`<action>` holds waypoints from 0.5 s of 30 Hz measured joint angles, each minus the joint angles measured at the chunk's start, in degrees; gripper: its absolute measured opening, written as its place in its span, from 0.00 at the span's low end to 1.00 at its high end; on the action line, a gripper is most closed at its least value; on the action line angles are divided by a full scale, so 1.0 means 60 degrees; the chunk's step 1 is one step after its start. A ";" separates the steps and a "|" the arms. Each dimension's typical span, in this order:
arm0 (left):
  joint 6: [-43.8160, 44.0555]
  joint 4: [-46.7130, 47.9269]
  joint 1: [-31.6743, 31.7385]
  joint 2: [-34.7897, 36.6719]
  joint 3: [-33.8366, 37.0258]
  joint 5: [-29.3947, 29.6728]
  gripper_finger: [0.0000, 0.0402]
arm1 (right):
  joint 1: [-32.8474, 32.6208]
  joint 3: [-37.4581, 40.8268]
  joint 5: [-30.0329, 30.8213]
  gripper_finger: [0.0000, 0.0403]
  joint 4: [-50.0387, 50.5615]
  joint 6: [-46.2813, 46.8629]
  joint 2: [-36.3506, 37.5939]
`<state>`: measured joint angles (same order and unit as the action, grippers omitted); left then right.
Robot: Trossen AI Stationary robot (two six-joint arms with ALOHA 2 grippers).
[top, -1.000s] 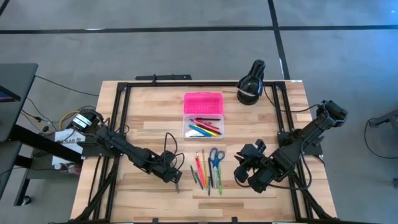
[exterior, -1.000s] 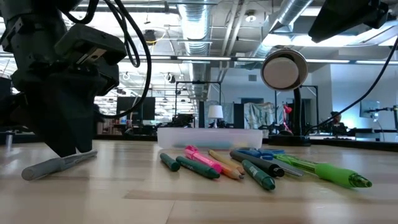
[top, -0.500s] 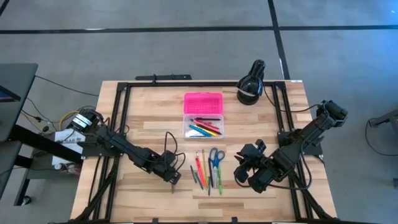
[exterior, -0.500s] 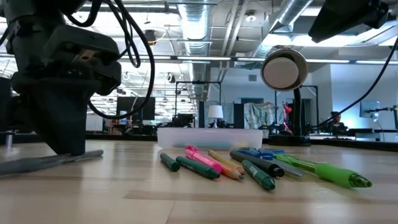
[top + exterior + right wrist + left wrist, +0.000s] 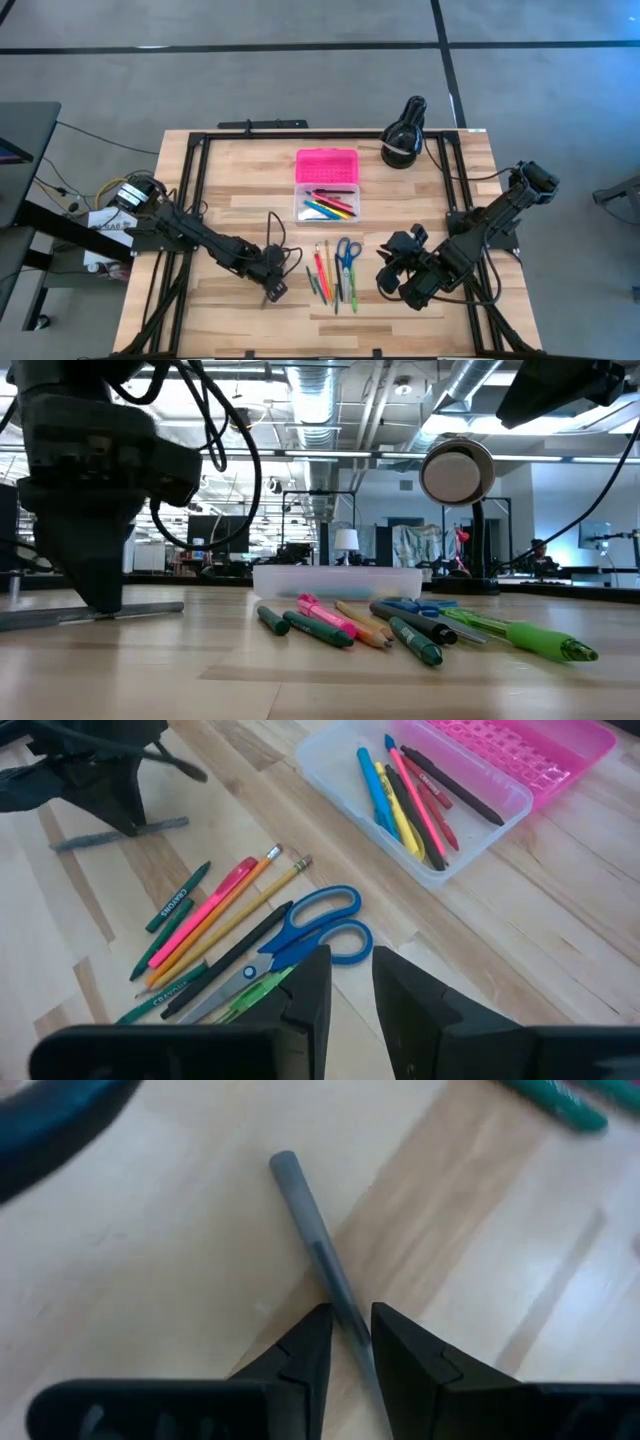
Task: Pick & place school supplies into a supply box
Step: Put the gray pen into the pink supply box
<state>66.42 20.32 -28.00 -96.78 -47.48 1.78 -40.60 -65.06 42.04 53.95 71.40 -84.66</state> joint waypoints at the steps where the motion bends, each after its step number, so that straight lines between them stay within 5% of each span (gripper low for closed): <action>1: -0.0291 0.0100 -0.0029 -0.0009 -0.0133 -0.0056 0.18 | 0.0000 0.0000 0.0000 0.17 0.0000 0.0000 0.0000; 15: -0.3639 0.1088 -0.0440 -0.0025 -0.0517 -0.0192 0.18 | 0.0000 0.0000 -0.0007 0.17 -0.0004 0.0020 0.0000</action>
<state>44.58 26.85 -30.64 -96.93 -50.59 0.63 -40.60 -65.06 42.00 53.93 71.51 -84.66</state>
